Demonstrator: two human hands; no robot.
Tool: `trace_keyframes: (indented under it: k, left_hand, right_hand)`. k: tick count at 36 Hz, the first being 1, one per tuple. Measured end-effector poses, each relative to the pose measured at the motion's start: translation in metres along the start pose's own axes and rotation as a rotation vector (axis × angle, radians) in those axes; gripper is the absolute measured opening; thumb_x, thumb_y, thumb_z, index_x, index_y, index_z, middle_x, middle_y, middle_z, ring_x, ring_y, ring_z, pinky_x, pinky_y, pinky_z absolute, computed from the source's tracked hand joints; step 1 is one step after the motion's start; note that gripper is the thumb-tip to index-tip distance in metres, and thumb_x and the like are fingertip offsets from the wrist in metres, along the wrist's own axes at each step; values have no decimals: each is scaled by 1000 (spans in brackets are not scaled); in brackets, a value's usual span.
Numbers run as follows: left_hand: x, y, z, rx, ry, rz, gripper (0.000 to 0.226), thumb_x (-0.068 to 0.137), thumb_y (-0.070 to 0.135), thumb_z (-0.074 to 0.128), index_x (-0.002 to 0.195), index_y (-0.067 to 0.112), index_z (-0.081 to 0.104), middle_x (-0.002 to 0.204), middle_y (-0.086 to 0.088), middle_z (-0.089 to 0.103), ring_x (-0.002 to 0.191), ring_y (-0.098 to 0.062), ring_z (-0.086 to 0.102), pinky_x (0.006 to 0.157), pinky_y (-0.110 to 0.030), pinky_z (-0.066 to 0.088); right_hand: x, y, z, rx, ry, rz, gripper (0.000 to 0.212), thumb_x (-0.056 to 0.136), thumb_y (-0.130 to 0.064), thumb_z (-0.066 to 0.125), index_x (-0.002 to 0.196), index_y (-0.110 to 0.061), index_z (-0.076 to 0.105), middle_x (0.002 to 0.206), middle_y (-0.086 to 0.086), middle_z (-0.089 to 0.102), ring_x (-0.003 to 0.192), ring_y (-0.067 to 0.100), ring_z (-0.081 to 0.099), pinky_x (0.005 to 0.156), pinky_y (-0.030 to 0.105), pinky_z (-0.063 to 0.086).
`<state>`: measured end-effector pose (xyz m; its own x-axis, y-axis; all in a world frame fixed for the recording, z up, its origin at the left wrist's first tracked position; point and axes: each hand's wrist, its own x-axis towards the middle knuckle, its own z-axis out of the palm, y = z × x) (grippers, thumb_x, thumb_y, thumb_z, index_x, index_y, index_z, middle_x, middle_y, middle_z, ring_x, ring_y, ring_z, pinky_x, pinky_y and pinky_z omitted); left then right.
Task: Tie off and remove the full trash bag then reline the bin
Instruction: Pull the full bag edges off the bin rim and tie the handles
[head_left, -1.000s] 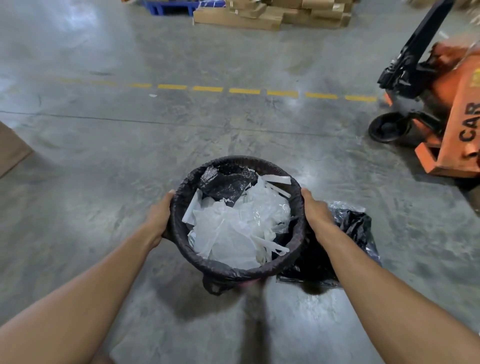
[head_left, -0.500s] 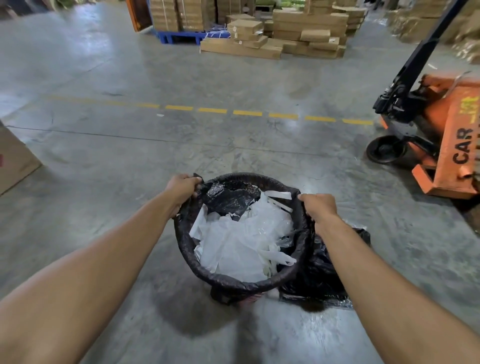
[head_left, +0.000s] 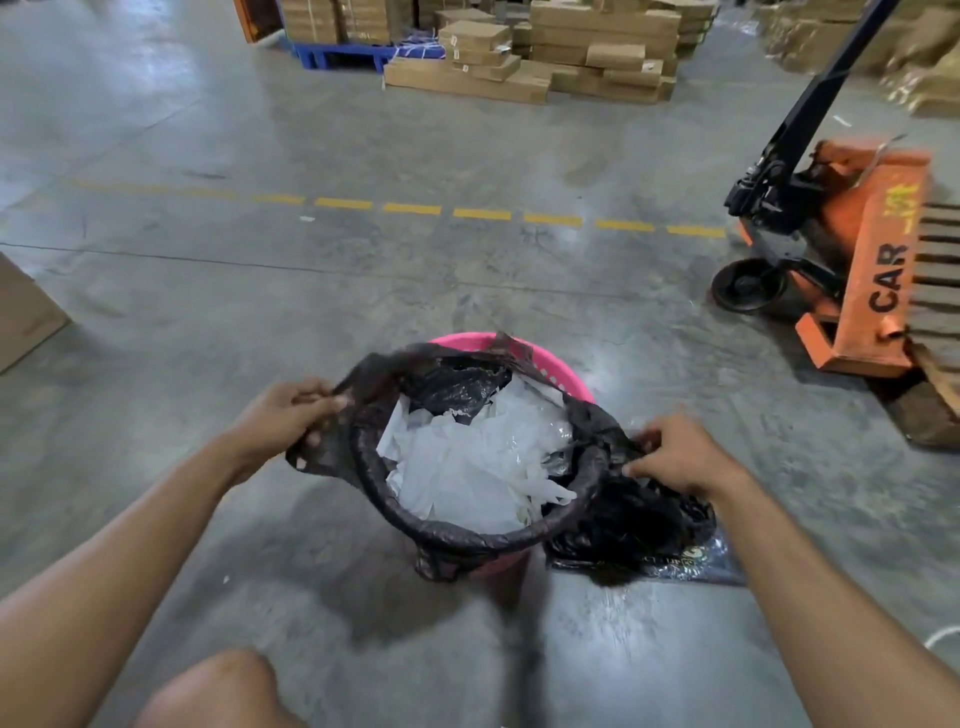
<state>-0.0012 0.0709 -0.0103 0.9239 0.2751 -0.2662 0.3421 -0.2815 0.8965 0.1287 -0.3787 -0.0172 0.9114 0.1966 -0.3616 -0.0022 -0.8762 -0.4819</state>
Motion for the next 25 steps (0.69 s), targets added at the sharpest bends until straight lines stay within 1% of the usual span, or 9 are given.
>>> trace_keyframes:
  k: [3, 5, 7, 10, 12, 14, 18, 21, 25]
  left_hand:
    - [-34, -24, -6, 54, -16, -17, 19, 96, 22, 67, 81, 10, 68, 61, 5, 54, 55, -9, 53, 54, -17, 45]
    - [-51, -32, -10, 32, 51, 29, 17, 97, 18, 65, 85, 6, 69, 65, 4, 59, 59, -5, 56, 54, -11, 44]
    - [-65, -32, -15, 44, 90, 57, 18, 96, 20, 65, 91, 4, 71, 72, 0, 64, 63, -3, 59, 59, -10, 45]
    - [-75, -24, -22, -9, 107, 69, 22, 96, 26, 64, 91, 6, 73, 68, 0, 67, 63, -9, 61, 68, -24, 47]
    - [-76, -5, -25, -147, 147, 78, 22, 99, 21, 60, 84, 9, 71, 58, 3, 64, 58, -11, 62, 65, -26, 50]
    - [-73, 19, -26, -375, 185, 90, 26, 101, 16, 56, 78, 15, 69, 55, 5, 62, 56, -10, 64, 61, -21, 54]
    - [-52, 62, -18, -546, 182, 135, 30, 101, 23, 55, 73, 23, 67, 69, 10, 68, 76, -5, 64, 76, -23, 48]
    - [-34, 86, 6, -571, 186, 199, 31, 99, 24, 61, 70, 22, 72, 76, 13, 70, 80, 1, 64, 80, -25, 45]
    - [-16, 111, 50, -661, 58, 262, 18, 91, 28, 66, 85, 13, 72, 113, -7, 76, 107, -11, 69, 97, -35, 51]
  right_hand:
    - [-22, 10, 1, -20, -35, 27, 26, 74, -19, 86, 57, -10, 69, 44, -7, 53, 54, 15, 49, 57, 29, 37]
    - [-34, 21, 3, 114, -24, 0, 29, 75, -22, 87, 57, -10, 69, 49, -6, 56, 56, 15, 49, 60, 30, 37]
    - [-49, 24, 4, 395, -14, 9, 27, 70, -27, 91, 67, -6, 74, 60, 1, 64, 61, 17, 55, 63, 28, 41]
    - [-66, 19, -6, 949, 12, -8, 41, 58, -39, 91, 80, -8, 76, 75, 8, 74, 69, 16, 68, 60, 21, 53]
    - [-71, 10, -18, 1228, 5, -63, 20, 84, -29, 75, 83, -9, 70, 77, 7, 74, 74, 17, 69, 65, 25, 53]
    - [-67, -3, -30, 1339, 2, -44, 18, 98, -21, 57, 83, -14, 64, 70, 0, 68, 71, 15, 66, 57, 25, 51]
    - [-41, -40, -47, 1320, 93, 36, 18, 99, -24, 56, 84, -19, 65, 59, -7, 54, 61, 10, 53, 56, 22, 43]
    - [-19, -75, -52, 1072, 250, -45, 20, 96, -19, 60, 79, -16, 68, 68, 0, 59, 63, 12, 54, 63, 24, 44]
    - [-8, -118, -41, 698, 382, -177, 28, 89, -25, 69, 81, 2, 73, 72, 3, 59, 63, 12, 47, 64, 28, 37]
